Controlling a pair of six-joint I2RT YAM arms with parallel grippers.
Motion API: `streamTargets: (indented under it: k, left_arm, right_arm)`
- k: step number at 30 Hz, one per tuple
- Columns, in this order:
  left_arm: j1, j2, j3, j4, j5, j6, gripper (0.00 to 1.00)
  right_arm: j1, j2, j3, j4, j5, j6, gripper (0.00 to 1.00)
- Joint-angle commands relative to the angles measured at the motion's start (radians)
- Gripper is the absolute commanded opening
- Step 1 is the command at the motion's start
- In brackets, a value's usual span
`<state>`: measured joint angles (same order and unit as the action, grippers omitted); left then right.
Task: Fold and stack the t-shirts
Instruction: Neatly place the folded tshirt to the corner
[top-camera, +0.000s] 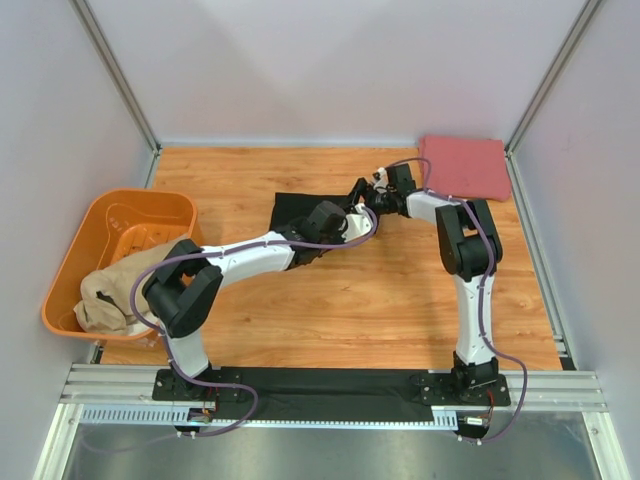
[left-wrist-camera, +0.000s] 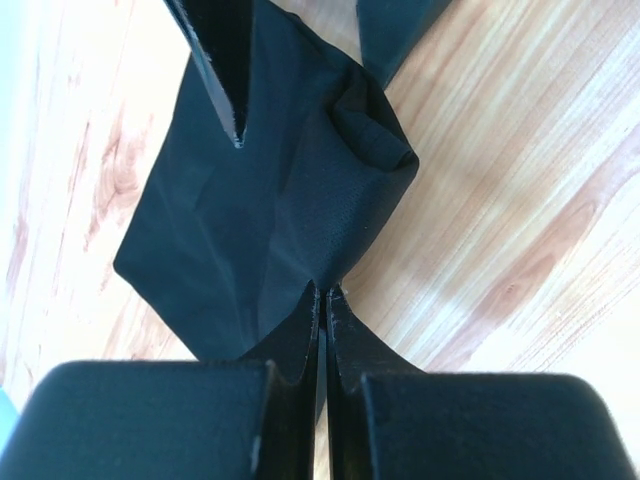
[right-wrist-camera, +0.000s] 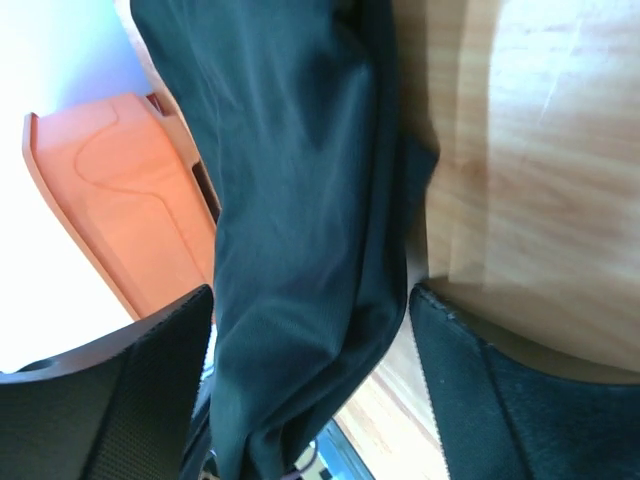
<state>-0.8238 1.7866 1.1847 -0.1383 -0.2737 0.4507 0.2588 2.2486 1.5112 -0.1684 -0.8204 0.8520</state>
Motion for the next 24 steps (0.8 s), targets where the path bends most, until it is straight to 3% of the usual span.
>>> streamTargets:
  k: [1,6,9,10,11,13,14,16,18,19,24]
  left_arm:
    - [0.003,-0.058,0.049,0.006,0.019,-0.024,0.0]
    - [0.003,-0.073,0.061,-0.003,0.018,-0.024,0.0]
    - [0.003,-0.095,0.053,-0.014,0.027,-0.044,0.0]
    - [0.005,-0.099,0.05,-0.015,0.028,-0.055,0.0]
    - [0.005,-0.114,0.035,-0.017,0.033,-0.064,0.0]
    - [0.005,-0.133,0.021,-0.023,0.039,-0.113,0.07]
    - [0.011,-0.151,0.013,-0.033,0.047,-0.138,0.2]
    - [0.026,-0.189,0.0,-0.063,0.086,-0.223,0.37]
    - [0.043,-0.219,-0.026,-0.09,0.12,-0.294,0.44]
    - [0.049,-0.257,-0.045,-0.099,0.132,-0.36,0.55]
    - [0.071,-0.369,-0.096,-0.141,0.166,-0.521,0.57]
  right_arm:
    - [0.02,0.035,0.027,0.052,0.038,0.068,0.79]
    - [0.048,0.054,0.038,0.139,0.078,0.133,0.72]
    - [0.048,0.075,0.069,0.158,0.07,0.15,0.44]
    - [0.049,0.081,0.093,0.159,0.072,0.142,0.27]
    - [0.048,0.086,0.11,0.159,0.073,0.131,0.17]
    - [0.049,0.088,0.167,0.095,0.082,0.063,0.0]
    - [0.048,0.082,0.187,0.057,0.095,0.023,0.0]
    - [0.049,0.056,0.24,-0.06,0.138,-0.089,0.0]
    - [0.053,0.033,0.28,-0.193,0.208,-0.219,0.0]
    - [0.051,0.013,0.299,-0.233,0.231,-0.253,0.0]
    - [0.049,0.0,0.452,-0.46,0.352,-0.411,0.0]
